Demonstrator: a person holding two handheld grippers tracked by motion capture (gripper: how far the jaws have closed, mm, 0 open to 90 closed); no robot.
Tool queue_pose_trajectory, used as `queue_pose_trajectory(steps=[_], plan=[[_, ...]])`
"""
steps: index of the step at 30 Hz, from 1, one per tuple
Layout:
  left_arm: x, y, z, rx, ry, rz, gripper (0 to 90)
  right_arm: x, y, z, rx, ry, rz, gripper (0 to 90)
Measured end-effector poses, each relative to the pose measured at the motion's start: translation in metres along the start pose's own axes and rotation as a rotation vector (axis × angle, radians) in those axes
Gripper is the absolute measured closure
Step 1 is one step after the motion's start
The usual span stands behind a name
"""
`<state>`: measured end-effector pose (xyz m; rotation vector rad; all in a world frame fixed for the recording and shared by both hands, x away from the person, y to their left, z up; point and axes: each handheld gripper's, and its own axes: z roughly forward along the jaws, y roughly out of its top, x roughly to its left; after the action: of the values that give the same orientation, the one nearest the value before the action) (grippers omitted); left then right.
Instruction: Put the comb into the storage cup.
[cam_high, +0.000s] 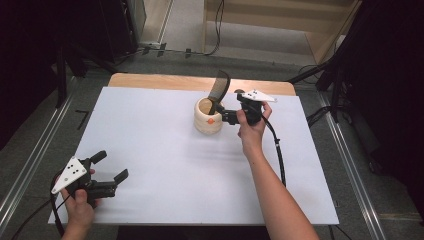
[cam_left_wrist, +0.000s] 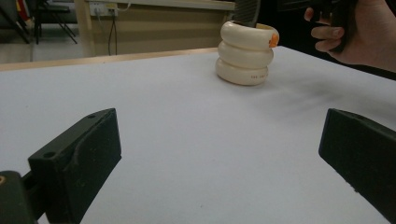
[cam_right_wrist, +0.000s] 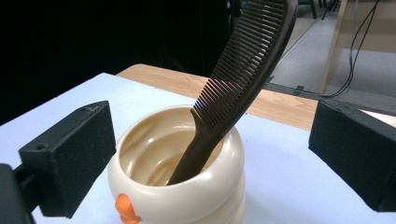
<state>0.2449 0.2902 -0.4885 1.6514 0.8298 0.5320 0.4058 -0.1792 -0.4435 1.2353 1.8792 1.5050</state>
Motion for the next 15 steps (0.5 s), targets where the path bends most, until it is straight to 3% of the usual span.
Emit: queue_pose_trajectory(steps=[15], plan=[[-0.001, 0.000, 0.000, 0.003, -0.001, 0.002, 0.0, 0.003, -0.006, -0.021, -0.014, 0.019, -0.017, 0.0]])
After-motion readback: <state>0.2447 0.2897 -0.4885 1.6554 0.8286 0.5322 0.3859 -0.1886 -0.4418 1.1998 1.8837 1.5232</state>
